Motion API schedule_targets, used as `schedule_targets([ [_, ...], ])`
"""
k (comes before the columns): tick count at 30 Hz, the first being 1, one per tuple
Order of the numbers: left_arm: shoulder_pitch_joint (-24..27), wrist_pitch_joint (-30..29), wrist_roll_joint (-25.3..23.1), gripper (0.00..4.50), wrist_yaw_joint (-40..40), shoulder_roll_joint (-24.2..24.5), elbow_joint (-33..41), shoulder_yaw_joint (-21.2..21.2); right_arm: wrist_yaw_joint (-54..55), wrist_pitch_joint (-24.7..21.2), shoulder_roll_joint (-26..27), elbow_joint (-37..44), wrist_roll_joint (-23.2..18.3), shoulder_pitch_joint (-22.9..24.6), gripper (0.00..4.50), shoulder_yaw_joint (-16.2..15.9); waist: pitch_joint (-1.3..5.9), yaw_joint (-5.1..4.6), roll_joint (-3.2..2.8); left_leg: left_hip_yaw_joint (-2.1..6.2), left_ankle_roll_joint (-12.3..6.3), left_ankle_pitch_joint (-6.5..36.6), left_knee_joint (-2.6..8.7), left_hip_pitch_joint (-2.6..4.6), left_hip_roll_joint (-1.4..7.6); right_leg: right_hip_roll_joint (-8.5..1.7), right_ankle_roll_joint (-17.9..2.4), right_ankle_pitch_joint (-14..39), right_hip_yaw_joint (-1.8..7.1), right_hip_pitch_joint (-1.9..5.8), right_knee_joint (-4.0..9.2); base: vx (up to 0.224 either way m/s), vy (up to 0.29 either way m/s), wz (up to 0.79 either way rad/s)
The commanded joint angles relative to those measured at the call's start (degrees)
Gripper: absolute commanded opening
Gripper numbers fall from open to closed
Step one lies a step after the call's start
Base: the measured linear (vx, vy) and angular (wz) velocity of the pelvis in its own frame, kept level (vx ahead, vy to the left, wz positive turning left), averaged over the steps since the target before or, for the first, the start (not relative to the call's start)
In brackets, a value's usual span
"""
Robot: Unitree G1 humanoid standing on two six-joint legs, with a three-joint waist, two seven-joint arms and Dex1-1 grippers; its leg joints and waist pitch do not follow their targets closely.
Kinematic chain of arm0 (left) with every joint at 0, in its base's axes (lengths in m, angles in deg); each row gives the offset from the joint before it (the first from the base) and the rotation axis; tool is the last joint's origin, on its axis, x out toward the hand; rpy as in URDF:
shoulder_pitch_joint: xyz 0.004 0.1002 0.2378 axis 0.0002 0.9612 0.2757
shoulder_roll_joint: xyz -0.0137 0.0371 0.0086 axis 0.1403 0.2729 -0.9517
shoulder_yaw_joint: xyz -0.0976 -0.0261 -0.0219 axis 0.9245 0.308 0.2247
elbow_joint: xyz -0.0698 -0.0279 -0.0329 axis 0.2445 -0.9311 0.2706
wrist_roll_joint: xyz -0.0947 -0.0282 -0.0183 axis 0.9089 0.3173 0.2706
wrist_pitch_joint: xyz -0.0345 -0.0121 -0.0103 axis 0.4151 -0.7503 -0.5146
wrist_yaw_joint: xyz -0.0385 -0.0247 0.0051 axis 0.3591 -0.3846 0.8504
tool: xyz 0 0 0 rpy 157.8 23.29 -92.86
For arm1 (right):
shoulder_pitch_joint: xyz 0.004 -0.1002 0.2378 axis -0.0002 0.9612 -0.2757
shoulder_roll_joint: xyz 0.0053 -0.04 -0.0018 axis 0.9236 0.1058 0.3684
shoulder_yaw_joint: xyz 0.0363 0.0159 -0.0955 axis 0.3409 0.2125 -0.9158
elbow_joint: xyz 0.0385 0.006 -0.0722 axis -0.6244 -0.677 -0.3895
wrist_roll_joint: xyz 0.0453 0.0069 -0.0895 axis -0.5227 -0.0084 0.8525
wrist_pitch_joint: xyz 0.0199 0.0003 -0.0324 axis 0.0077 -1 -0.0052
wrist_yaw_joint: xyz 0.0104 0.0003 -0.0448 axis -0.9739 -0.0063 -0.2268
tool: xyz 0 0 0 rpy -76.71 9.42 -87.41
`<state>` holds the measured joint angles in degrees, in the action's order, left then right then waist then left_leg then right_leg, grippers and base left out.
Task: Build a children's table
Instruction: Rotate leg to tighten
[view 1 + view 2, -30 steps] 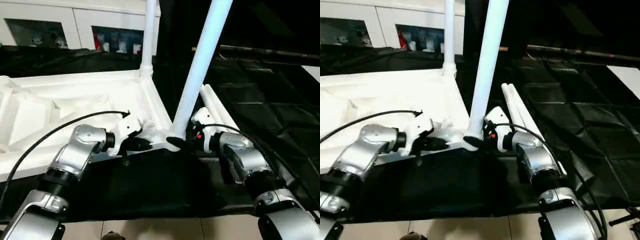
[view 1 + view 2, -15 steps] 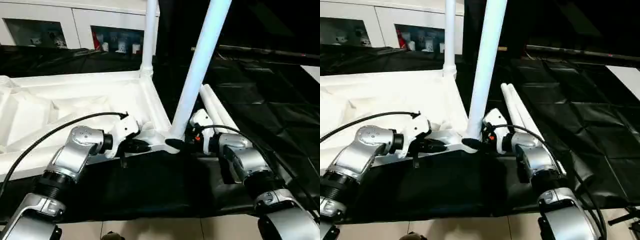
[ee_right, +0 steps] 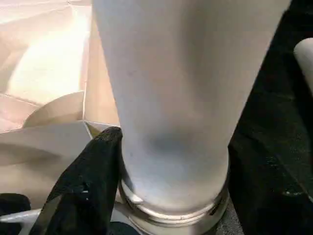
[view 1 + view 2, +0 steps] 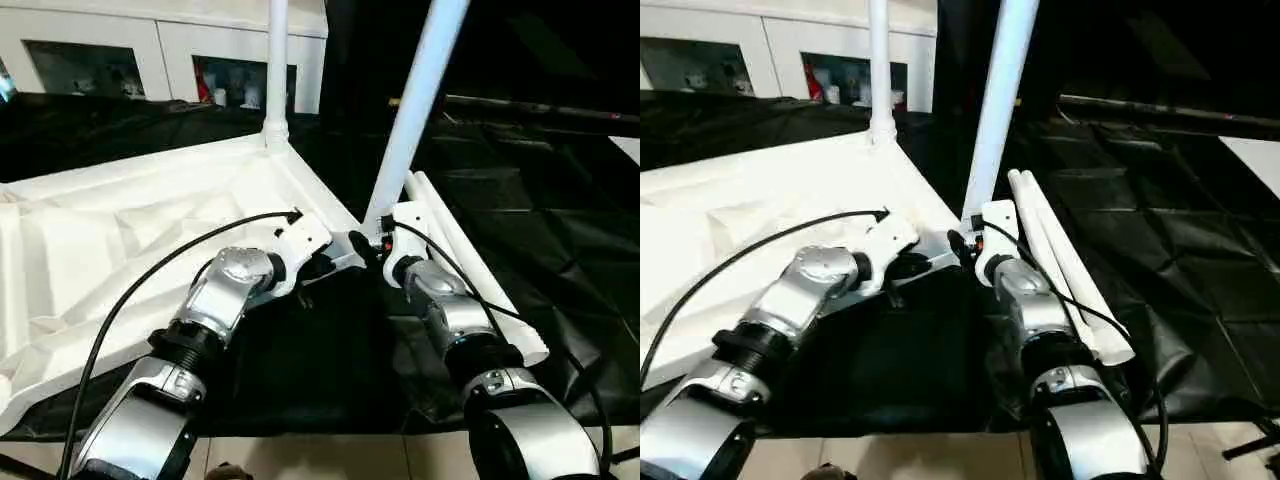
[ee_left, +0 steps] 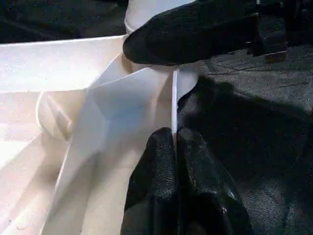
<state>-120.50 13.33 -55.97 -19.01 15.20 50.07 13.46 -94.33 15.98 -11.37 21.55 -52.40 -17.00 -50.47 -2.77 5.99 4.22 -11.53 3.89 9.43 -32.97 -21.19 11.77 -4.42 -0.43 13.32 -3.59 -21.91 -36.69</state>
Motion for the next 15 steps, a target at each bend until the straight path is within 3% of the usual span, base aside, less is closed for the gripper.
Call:
schedule_targets([
  [1,0.39,4.04,1.96,0.0,0.85,-3.3,0.27,-1.22,-0.85,0.51,2.46,-1.51,-0.51,-0.58,2.72,-0.74,3.3,-0.07,-0.3,1.04,0.22,9.5,3.55,1.01,1.94,-4.23,-9.78,3.48,2.98,1.98,4.66,0.0,0.0,0.0],
  [2,0.39,4.04,1.96,0.0,0.85,-3.3,0.27,-1.22,-0.85,0.51,2.46,-1.51,-0.51,-0.58,2.72,-0.74,3.33,-0.05,-0.27,1.05,0.3,9.69,3.55,1.05,1.97,-4.24,-9.75,3.64,2.98,1.98,4.67,0.0,0.0,0.0],
  [5,0.71,5.59,1.78,0.0,1.62,-2.43,-0.25,-0.67,-1.88,1.73,1.85,-0.92,-1.96,-0.37,3.44,0.94,3.34,0.01,-0.24,1.1,0.3,10.01,3.63,1.05,2.01,-4.27,-9.76,3.85,2.96,1.97,4.65,0.0,0.0,0.0],
  [8,0.77,6.54,2.16,0.0,2.39,-1.73,-0.53,-0.37,-3.88,2.72,0.22,1.24,-0.94,0.48,3.75,-0.2,3.35,0.01,-0.2,1.07,-0.06,9.4,3.59,0.99,2.03,-4.16,-10.13,2.39,2.91,1.99,4.51,0.0,0.0,0.0],
  [11,0.91,8.14,2.59,0.0,3.49,-1.34,-0.78,0.1,-7.04,2.64,-1.99,6.21,-0.23,2.27,3.84,-1.52,3.46,0.41,-0.12,0.99,-1.08,7.32,3.34,0.84,1.93,-4.11,-10.16,-0.82,2.93,2.26,4.24,0.0,0.0,0.0],
  [13,0.3,9.94,3.04,0.0,2.11,-1.74,-1.63,1.37,-12.79,-0.24,-4.33,13.8,-1.64,5.39,3.84,-2.51,3.49,0.69,-0.34,0.96,-2.34,6.05,3.15,0.83,1.89,-4.07,-10.28,-3.55,2.95,2.3,4.06,0.0,0.0,0.0],
  [15,-0.24,10.54,3.64,0.0,1.27,-2.07,-2.07,2.37,-15.31,-1.4,-5.63,17.11,-2.11,7.03,3.84,-3.3,3.43,0.73,-0.02,1.03,-2.8,6.38,3.2,0.7,1.82,-3.94,-9.89,-3.08,2.85,2.58,4.21,0.0,0.0,0.0],
])
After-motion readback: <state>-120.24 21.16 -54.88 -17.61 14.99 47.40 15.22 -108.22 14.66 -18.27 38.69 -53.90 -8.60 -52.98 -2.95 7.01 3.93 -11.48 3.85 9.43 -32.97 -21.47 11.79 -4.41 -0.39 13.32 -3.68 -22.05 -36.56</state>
